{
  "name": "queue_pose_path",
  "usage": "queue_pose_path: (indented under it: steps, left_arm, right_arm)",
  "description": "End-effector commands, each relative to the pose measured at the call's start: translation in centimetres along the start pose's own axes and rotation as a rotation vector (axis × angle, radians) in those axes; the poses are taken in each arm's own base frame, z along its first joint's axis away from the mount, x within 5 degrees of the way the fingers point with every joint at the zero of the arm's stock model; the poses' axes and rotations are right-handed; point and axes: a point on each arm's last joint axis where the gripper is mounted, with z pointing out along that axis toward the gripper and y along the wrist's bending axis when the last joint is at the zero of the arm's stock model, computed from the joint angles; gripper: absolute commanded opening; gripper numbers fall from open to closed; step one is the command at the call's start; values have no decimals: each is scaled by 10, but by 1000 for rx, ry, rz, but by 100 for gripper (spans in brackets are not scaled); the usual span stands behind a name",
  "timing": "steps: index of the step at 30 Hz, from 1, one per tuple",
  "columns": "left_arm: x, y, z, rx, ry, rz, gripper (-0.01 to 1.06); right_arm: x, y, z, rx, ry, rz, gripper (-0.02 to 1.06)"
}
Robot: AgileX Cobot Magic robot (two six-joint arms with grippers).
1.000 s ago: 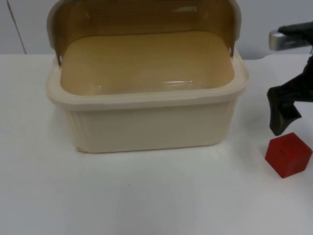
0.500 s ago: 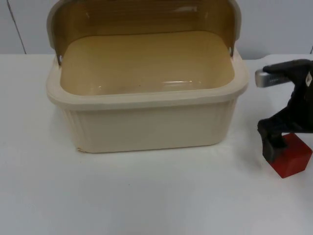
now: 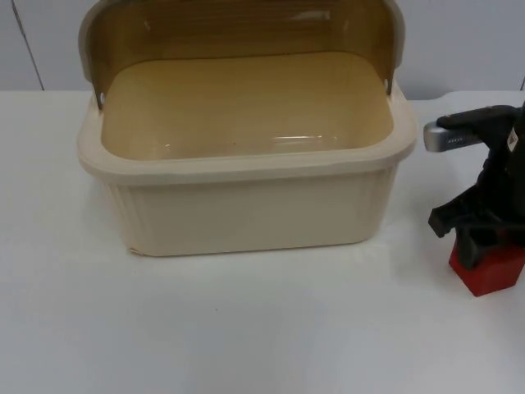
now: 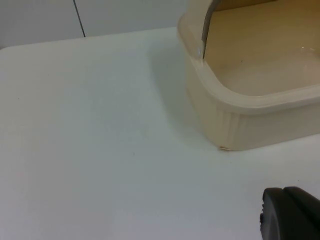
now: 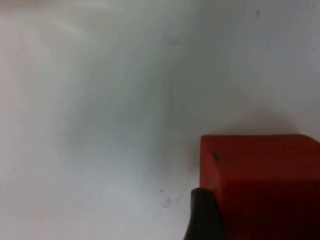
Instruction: Open the box lid with the left hand, place the block into the box with the right hand, then close the box lid with the left hand.
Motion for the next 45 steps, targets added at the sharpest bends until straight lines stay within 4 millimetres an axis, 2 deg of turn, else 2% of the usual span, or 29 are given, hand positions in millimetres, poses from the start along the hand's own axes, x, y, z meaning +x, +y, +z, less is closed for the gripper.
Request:
queue_pose_path:
  steps: [1,6,7,11,12,16,17,20,30,35,39,40,42,45]
  left_arm:
    - [1,0,1,-1,1,-8,0]
    - [1,0,1,-1,1,-8,0]
    - [1,0,1,-1,1,-8,0]
    - [1,0,1,0,3,-8,0]
    - [1,0,1,0,3,-8,0]
    - [1,0,1,0,3,-8,0]
    - [1,0,1,0,3,-8,0]
    - [1,0,1,0,3,-8,0]
    - [1,0,1,0,3,-8,0]
    - [1,0,1,0,3,-8,0]
    - [1,0,1,0,3,-8,0]
    - [1,0,1,0,3,-8,0]
    - [1,0,1,0,3,-8,0]
    - [2,0,1,0,8,-8,0]
  right_arm:
    - [-2,-2,-7,2,-22,1,2]
    - [-4,-3,-24,-2,-67,8,0]
    - [-4,-3,-33,-8,-85,15,0]
    - [-3,0,-88,-26,-218,18,0]
    - [-3,0,-88,-26,-218,18,0]
    - [6,17,-144,-52,-379,-39,0]
    - [8,22,-154,-56,-413,-63,0]
    - [11,33,-166,-70,-463,-97,0]
    - [2,78,-165,-161,-589,-167,0]
    - [-20,102,-162,-178,-584,-197,0]
    - [-48,123,-145,-171,-551,-223,0]
    - [-48,123,-145,-171,-551,-223,0]
    - [-64,131,-132,-155,-550,-244,0]
    - [-70,139,-121,-158,-554,-258,0]
